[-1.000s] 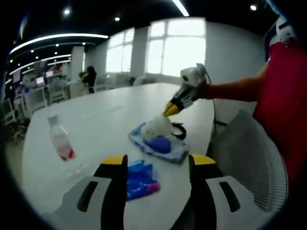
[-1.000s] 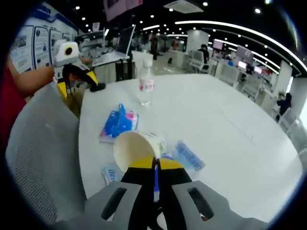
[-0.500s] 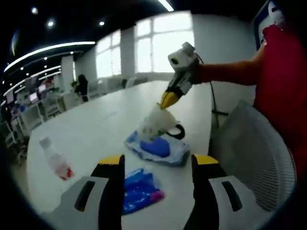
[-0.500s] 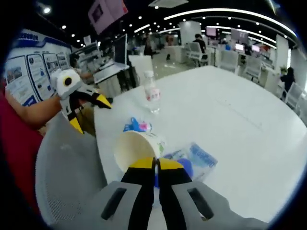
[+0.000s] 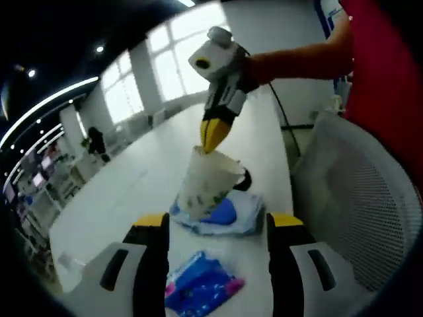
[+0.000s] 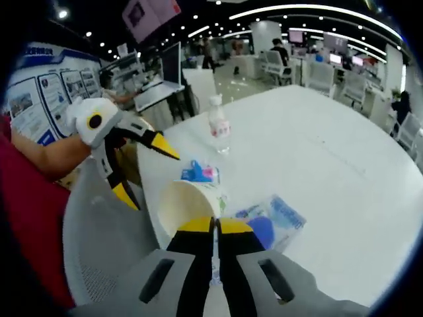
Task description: Arrange the tabletop items into an orderly group along one side of the table until the central work area is clear of visible clutter.
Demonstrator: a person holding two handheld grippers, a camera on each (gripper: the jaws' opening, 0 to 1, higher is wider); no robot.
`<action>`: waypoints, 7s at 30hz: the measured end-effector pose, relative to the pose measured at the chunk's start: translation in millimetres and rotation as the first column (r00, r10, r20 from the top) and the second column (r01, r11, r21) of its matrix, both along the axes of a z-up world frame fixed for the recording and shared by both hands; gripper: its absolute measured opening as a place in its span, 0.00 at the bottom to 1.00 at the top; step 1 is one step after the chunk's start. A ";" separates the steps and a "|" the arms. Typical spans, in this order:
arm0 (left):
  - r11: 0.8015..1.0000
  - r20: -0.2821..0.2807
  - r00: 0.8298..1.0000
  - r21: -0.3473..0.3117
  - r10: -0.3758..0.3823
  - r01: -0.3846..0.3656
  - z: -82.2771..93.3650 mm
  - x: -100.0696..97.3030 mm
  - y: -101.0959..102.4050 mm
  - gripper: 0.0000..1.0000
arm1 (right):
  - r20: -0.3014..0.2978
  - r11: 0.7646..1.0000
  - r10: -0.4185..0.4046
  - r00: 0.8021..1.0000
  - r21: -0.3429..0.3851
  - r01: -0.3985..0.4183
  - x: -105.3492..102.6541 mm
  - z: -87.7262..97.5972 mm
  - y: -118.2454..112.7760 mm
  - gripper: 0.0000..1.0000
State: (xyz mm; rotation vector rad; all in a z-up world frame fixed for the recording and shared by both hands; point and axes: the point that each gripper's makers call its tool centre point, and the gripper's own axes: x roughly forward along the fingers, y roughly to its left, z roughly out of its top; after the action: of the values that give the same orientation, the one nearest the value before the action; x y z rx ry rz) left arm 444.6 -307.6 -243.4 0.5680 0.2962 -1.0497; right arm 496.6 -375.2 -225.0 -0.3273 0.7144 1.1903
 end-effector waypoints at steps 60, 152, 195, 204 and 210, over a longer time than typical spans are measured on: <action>0.983 0.072 0.990 -0.127 -0.121 0.130 17.8 5.0 -44.9 0.41 | 0.042 0.987 0.108 0.993 0.112 -0.112 -23.8 34.2 23.9 0.23; 0.453 -0.113 0.509 -0.322 0.853 -0.831 -98.8 190.4 124.2 0.39 | -0.024 0.951 0.122 0.992 0.287 -0.110 -0.3 -58.6 10.2 0.93; 0.411 -0.184 0.477 -0.307 0.859 -0.859 -75.3 157.4 132.0 0.51 | 0.003 0.946 0.095 0.996 0.312 -0.091 -3.9 -44.5 8.7 0.92; 0.440 -0.159 0.514 -0.344 0.843 -0.829 -37.6 141.9 132.2 0.49 | 0.023 0.949 0.067 0.997 0.308 -0.071 -6.5 -37.2 -0.8 0.91; 0.503 -0.109 0.577 -0.378 0.810 -0.777 -8.7 128.8 119.9 0.49 | 0.039 0.951 0.050 0.998 0.304 -0.059 -11.4 -30.9 -4.7 0.92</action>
State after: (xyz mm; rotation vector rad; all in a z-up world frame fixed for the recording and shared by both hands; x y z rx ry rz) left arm 573.4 -187.6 -252.1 0.0531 0.2246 -0.1372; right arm 485.2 -379.9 -255.9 -0.1067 0.4860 1.3244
